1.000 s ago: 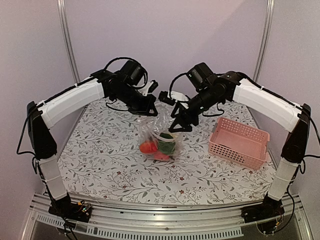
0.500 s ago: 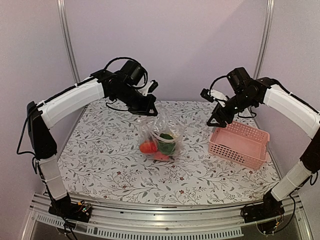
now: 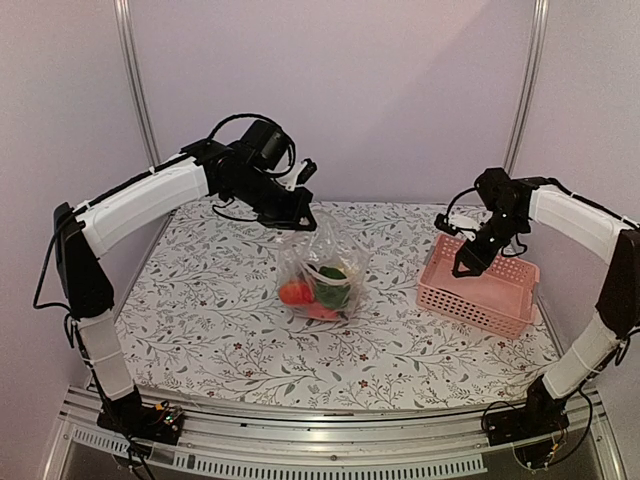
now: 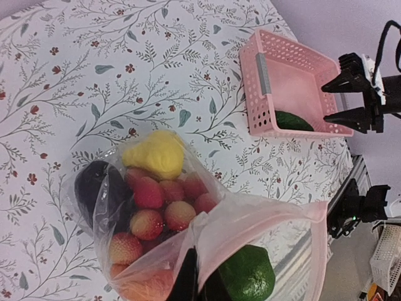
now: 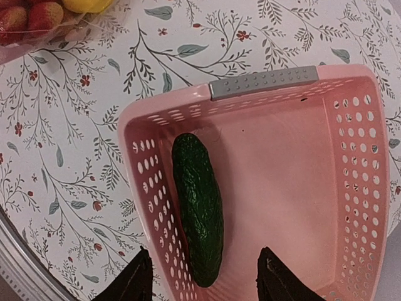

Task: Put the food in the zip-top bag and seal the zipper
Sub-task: Pick up the fake vegetable from the bin, then place the fake vegetable in the zipper food storage bag.

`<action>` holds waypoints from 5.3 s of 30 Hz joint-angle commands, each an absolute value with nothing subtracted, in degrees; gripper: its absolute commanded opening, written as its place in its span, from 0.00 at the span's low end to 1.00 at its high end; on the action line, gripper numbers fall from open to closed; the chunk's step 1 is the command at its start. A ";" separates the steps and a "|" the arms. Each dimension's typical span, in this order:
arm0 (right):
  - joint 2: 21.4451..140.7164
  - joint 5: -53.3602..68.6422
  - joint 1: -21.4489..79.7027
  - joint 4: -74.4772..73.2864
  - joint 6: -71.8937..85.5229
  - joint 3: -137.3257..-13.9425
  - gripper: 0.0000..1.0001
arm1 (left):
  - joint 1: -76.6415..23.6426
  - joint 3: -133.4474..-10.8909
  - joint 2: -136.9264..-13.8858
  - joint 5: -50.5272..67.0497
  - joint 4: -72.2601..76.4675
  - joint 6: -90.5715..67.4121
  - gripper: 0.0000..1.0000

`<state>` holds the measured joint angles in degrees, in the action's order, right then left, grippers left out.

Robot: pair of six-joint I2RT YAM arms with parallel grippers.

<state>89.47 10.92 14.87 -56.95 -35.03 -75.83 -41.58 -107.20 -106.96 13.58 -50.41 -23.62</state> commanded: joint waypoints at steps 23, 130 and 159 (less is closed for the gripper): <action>106.38 12.02 14.90 -56.61 -43.44 -75.56 0.53 | -40.78 -103.74 -104.77 13.71 -48.34 -24.22 0.00; 101.28 36.61 41.27 -20.17 -21.52 -90.41 0.44 | -38.18 -102.05 -102.48 22.60 -42.91 -24.49 0.00; 99.13 22.27 51.48 -48.69 -42.25 -97.24 0.57 | -37.27 -101.43 -103.55 22.71 -42.01 -25.42 0.00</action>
<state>96.73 26.63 49.56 -43.83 -39.35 -96.40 -38.06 -102.13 -104.36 22.11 -43.55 -25.12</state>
